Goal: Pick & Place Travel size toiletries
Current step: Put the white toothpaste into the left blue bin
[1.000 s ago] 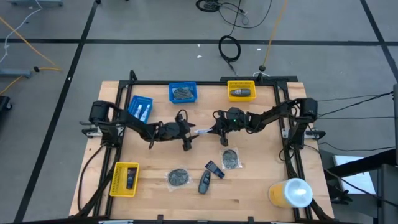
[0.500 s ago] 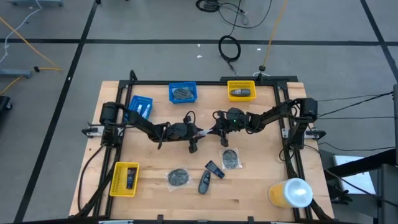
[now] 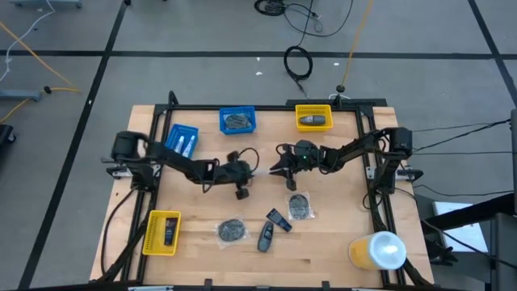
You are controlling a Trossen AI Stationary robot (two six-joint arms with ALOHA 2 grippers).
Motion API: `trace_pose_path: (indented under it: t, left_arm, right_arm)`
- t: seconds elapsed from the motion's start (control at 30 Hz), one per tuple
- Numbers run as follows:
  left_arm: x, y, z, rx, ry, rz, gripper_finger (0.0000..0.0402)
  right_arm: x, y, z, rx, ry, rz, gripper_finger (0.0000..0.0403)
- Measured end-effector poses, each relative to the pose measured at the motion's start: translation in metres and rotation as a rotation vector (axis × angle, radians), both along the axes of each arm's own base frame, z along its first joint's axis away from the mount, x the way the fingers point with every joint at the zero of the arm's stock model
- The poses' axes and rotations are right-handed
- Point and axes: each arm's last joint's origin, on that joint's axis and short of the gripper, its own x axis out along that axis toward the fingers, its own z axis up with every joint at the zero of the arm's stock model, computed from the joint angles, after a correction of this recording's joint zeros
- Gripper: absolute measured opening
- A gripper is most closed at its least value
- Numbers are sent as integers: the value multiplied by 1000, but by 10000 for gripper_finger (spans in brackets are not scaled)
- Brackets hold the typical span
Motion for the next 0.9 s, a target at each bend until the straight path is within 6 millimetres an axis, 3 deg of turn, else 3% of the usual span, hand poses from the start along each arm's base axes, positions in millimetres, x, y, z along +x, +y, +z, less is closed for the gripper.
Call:
trace_pose_path:
  t: [0.23,0.53,0.73,0.9]
  left_arm:
    - [-53,6,39,49,192,374,55]
    - [-127,43,65,71,353,938,62]
    - [-154,71,54,40,439,1139,64]
    - [-167,89,36,-45,477,1168,64]
  right_arm:
    - [0,0,1,-1,-7,0,121]
    - [0,0,1,4,-6,-2,133]
    - [0,0,1,6,-5,-2,128]
    - [0,0,1,7,-3,-1,130]
